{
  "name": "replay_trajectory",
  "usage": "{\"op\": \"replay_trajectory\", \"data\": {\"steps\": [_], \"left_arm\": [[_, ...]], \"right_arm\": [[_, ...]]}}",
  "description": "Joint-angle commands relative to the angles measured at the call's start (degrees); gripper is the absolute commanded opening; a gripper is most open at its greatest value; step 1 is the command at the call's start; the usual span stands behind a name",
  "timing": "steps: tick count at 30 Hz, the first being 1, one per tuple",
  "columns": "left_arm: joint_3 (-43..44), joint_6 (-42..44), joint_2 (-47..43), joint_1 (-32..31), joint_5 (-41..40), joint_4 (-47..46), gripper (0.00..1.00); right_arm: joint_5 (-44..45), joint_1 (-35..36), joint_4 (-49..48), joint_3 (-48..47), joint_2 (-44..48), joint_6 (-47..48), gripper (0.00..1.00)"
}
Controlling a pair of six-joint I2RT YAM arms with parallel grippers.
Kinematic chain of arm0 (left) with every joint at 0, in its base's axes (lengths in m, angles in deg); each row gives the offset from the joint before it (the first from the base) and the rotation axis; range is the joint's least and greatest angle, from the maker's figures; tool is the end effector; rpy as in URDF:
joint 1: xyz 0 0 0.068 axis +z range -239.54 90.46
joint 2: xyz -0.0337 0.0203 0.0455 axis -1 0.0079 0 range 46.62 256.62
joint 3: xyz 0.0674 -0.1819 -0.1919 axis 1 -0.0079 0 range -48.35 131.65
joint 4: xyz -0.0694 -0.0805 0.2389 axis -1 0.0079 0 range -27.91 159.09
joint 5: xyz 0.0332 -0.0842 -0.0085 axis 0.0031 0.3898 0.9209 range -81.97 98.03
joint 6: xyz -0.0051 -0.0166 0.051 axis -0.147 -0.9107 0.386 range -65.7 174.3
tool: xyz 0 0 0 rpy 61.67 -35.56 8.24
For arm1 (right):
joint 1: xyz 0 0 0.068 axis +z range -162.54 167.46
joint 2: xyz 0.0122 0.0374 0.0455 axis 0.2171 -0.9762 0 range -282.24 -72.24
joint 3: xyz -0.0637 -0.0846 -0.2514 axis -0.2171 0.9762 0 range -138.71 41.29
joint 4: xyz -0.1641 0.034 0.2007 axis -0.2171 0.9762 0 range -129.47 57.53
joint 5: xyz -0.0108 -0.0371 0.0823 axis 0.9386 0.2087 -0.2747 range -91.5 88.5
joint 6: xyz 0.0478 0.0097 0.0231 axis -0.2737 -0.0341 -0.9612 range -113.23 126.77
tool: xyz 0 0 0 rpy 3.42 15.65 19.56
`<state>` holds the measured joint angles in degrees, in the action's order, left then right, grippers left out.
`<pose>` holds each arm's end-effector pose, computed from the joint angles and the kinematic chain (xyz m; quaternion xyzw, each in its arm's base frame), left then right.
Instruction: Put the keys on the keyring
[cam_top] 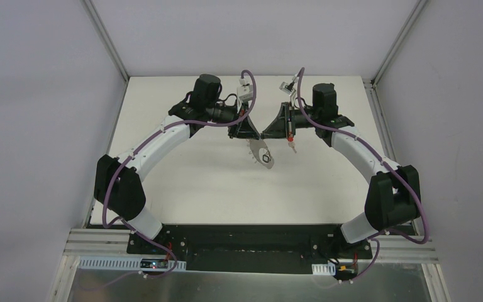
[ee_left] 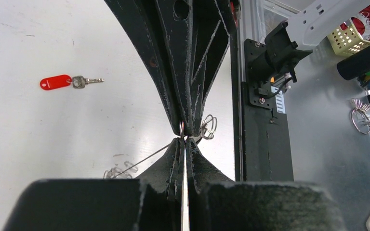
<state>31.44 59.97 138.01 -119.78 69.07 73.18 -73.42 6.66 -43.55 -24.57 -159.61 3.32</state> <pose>0.2977 -0.2096 0.3519 0.4887 0.5955 -0.5146 0.3765 0.3090 0.1435 0.3176 -0.4336 0.5987 0.5582 0.3768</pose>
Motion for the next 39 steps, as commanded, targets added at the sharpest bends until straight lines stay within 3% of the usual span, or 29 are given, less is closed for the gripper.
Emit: {"op": "replay_trajectory", "data": {"steps": [1, 14, 17, 21, 33, 39], "left_arm": [[1.33, 2.84, -1.7, 0.18, 2.17, 1.54, 0.0], [1.16, 3.47, -2.01, 0.78, 2.16, 2.65, 0.0], [1.16, 3.57, -1.92, 0.84, 2.16, 2.88, 0.0], [1.38, 3.44, -1.83, 0.88, 2.16, 2.88, 0.0], [2.85, -1.64, 0.07, 0.88, 4.31, 0.25, 0.0], [2.74, -4.73, 0.75, 0.8, 4.89, -3.0, 0.15]], "right_arm": [[-2.57, -0.56, -2.6, -0.32, 2.8, -0.06, 0.07], [-4.37, -1.09, -2.51, 0.23, 3.12, 0.96, 0.15], [-4.63, -1.11, -2.43, 0.2, 3.22, 1.0, 0.12], [-4.93, -1.12, -2.34, 0.21, 3.13, 1.29, 0.0], [-3.84, -1.04, -0.52, -0.51, 3.24, 3.09, 0.0], [-3.93, -0.53, -0.83, -0.93, 2.99, 2.12, 0.0]]}}
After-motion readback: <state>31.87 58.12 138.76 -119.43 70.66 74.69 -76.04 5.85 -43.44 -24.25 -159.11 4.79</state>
